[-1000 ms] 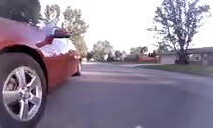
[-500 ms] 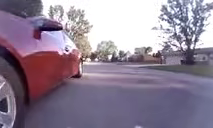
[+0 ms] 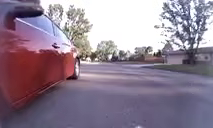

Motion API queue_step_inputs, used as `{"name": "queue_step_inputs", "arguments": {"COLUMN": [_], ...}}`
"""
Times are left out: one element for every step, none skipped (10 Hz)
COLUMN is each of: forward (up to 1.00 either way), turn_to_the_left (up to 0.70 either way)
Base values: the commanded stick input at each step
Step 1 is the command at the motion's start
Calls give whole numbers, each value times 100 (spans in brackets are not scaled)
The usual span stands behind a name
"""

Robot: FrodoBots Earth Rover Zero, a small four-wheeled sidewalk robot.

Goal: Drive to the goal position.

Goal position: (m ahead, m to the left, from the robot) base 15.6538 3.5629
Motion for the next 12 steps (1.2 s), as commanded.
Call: {"name": "queue_step_inputs", "arguments": {"forward": [98,98,98,98,98,98,98,98,98,98,98,98], "turn_to_the_left": [-12,-38,-38,-38,-38,-38,-38,-38,-38,-38,-31,-20]}}
